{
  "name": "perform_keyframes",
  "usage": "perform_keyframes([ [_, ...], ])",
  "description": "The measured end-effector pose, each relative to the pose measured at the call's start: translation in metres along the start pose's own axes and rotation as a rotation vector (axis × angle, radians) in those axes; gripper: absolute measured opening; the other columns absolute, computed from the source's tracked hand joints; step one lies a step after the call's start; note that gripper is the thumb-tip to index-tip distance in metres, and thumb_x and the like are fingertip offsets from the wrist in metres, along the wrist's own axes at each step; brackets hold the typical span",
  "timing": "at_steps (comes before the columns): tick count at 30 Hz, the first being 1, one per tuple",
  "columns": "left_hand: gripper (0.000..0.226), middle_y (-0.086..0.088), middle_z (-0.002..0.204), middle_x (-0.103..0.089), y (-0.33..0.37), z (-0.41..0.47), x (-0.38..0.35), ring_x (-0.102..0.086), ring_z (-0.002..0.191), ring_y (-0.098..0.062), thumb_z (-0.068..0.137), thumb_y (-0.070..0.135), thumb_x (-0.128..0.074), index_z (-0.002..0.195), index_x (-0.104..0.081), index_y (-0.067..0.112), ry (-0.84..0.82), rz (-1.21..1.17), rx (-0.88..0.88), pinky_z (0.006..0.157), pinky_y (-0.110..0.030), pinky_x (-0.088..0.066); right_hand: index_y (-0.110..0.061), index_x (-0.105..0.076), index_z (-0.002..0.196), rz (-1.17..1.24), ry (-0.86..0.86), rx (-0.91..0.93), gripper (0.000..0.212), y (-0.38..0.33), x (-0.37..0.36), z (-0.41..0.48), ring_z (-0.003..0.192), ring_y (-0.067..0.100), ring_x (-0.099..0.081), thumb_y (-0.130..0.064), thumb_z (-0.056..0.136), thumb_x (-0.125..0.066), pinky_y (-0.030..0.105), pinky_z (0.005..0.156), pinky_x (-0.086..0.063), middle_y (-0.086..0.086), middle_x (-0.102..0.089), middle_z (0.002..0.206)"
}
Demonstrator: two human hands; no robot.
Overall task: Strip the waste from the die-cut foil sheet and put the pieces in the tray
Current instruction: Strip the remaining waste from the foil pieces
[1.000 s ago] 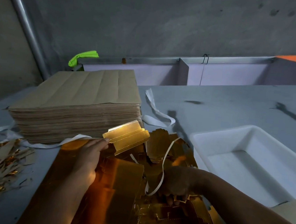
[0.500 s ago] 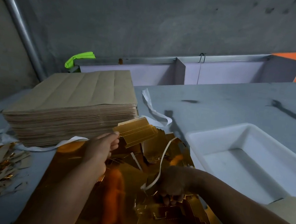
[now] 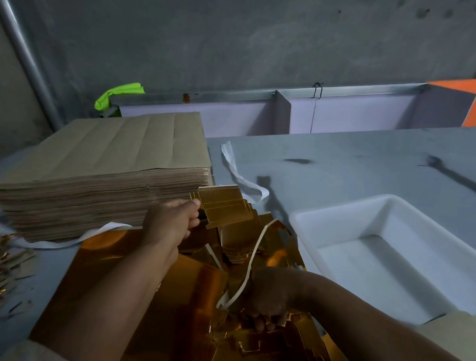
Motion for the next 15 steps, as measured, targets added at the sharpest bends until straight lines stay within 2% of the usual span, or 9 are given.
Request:
perform_keyframes([
  [3,0.002,-0.009,0.09,-0.07,0.0,-0.005,-0.01,-0.068,0.076,-0.016,0.094,0.014,-0.062,0.096,-0.064,0.013,-0.043,-0.173,0.15,0.057,-0.022,-0.052,-0.013,-0.055,0.08,-0.024,0.001,-0.008,0.022,-0.001,0.0,-0.001,0.06,0.009,-0.055,-0.013,0.101,-0.047,0.018,0.056,-0.043,-0.001,-0.058,0.073],
  [7,0.007,-0.015,0.093,-0.066,-0.003,-0.013,-0.025,-0.068,0.08,-0.021,0.096,0.003,-0.057,0.103,-0.059,0.004,-0.062,-0.416,0.308,0.062,-0.025,-0.056,-0.014,-0.055,0.079,-0.031,0.008,0.006,0.023,-0.001,-0.001,-0.001,0.061,0.009,-0.056,-0.016,0.101,-0.047,0.018,0.056,-0.045,-0.001,-0.059,0.073],
  [10,0.011,-0.018,0.096,-0.064,-0.007,-0.016,-0.034,-0.066,0.081,-0.023,0.099,0.001,-0.051,0.108,-0.057,0.0,-0.075,-0.436,0.338,0.07,-0.03,-0.055,-0.015,-0.055,0.078,-0.018,-0.008,0.007,0.024,-0.001,0.0,-0.002,0.059,0.009,-0.054,-0.018,0.101,-0.047,0.02,0.056,-0.042,-0.001,-0.058,0.072],
  [13,0.022,-0.02,0.098,-0.062,-0.013,-0.019,-0.043,-0.065,0.083,-0.024,0.1,0.0,-0.046,0.121,-0.053,-0.004,-0.094,-0.445,0.379,0.079,-0.032,-0.055,-0.014,-0.055,0.078,-0.003,-0.029,-0.003,0.024,-0.001,0.0,-0.002,0.058,0.009,-0.052,-0.017,0.1,-0.047,0.021,0.055,-0.04,-0.001,-0.058,0.072],
  [15,0.03,-0.024,0.111,-0.062,-0.015,-0.022,-0.048,-0.064,0.092,-0.027,0.101,-0.001,-0.044,0.13,-0.049,-0.006,-0.117,-0.469,0.423,0.081,-0.034,-0.055,-0.015,-0.055,0.08,-0.002,-0.027,-0.004,0.022,-0.002,0.0,-0.003,0.059,0.009,-0.053,-0.018,0.1,-0.047,0.02,0.055,-0.041,-0.001,-0.058,0.073],
])
Point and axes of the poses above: each hand's wrist, its own z-axis towards the middle knuckle, its own x-axis out of the back of the hand, y = z × x, the point moved 2 cm from there along z, towards the middle knuckle
